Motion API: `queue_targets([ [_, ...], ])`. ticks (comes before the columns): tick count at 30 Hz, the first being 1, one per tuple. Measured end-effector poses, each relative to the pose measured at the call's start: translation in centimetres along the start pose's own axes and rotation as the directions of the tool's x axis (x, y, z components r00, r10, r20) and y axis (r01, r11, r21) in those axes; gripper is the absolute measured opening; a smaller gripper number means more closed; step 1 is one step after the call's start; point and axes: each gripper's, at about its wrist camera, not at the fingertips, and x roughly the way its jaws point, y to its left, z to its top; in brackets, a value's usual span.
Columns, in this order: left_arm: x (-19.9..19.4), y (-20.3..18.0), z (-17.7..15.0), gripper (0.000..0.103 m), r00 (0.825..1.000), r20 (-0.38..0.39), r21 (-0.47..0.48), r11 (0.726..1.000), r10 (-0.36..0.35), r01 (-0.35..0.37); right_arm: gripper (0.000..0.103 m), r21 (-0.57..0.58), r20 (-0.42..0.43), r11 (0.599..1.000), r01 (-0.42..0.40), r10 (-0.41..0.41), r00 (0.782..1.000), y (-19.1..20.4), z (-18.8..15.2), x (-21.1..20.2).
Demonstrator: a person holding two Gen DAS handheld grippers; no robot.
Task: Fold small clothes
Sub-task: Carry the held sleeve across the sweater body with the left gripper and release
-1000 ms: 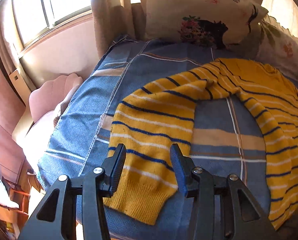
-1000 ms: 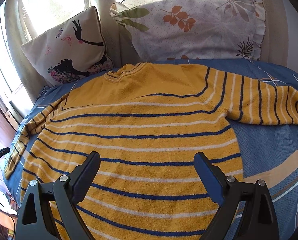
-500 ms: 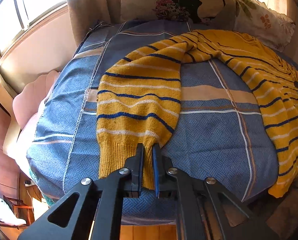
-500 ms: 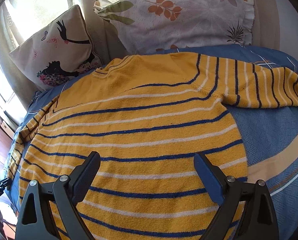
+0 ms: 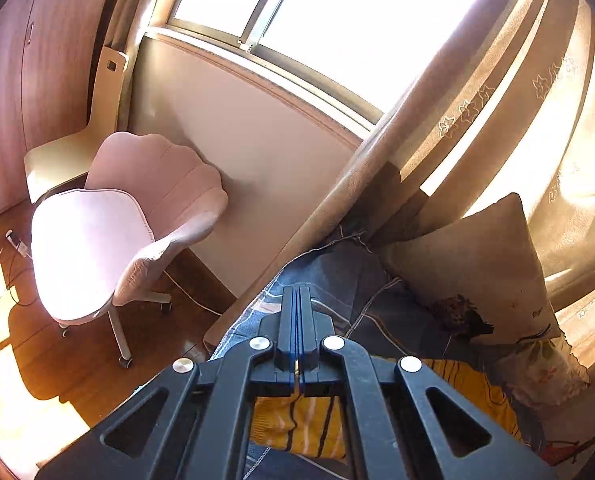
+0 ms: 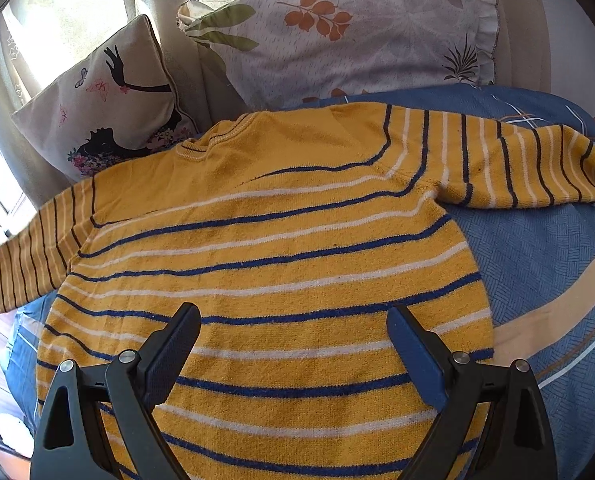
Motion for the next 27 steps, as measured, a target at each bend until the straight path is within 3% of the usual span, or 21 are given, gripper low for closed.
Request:
queue_targets([
  [2, 0.5, -1.8, 0.1, 0.0, 0.999, -0.021, -0.011, 0.999, -0.035, 0.034, 0.097, 0.013, 0.012, 1.0, -0.018, 0.017, 1.0, -0.3, -0.2, -0.3],
  [6, 1.5, -7.9, -3.1, 0.0, 0.992, -0.084, 0.095, 0.991, -0.09, 0.098, 0.097, 0.027, 0.035, 0.998, -0.063, 0.062, 0.997, -0.8, -0.4, -1.0],
  [9, 2.6, -9.7, -5.6, 0.001, 0.99, -0.121, 0.111, 0.99, -0.073, 0.087, 0.097, 0.016, 0.038, 0.996, -0.086, 0.086, 0.996, -0.7, -0.5, -1.2],
  [11, 3.4, -8.7, -7.2, 0.011, 0.99, -0.131, 0.094, 0.994, -0.046, 0.059, 0.097, 0.01, 0.036, 0.995, -0.1, 0.099, 0.994, -0.6, -0.7, -1.3],
  [12, 3.8, -7.4, -8.1, 0.024, 0.988, -0.146, 0.056, 0.997, -0.052, 0.061, 0.097, 0.012, 0.035, 0.994, -0.111, 0.11, 0.993, -0.8, -0.8, -1.4],
  [14, 4.3, -4.0, -10.1, 0.034, 0.98, -0.18, -0.057, 0.996, -0.081, 0.072, 0.097, 0.028, 0.029, 0.99, -0.136, 0.136, 0.99, -1.2, -1.0, -1.3],
  [19, 4.2, 3.2, -16.2, 0.034, 0.958, -0.249, -0.248, 0.965, -0.145, 0.082, 0.098, 0.061, 0.019, 0.982, -0.177, 0.176, 0.984, -1.8, -0.9, -0.8],
  [24, 5.9, 5.6, -20.1, 0.038, 0.918, -0.292, -0.374, 0.916, -0.268, 0.148, 0.099, 0.021, 0.0, 0.99, -0.136, 0.136, 0.991, -0.8, -0.7, -0.4],
  [27, 7.6, 5.8, -20.0, 0.04, 0.922, -0.276, -0.392, 0.907, -0.273, 0.151, 0.099, 0.018, -0.002, 0.992, -0.126, 0.126, 0.992, -0.8, -0.7, -0.4],
])
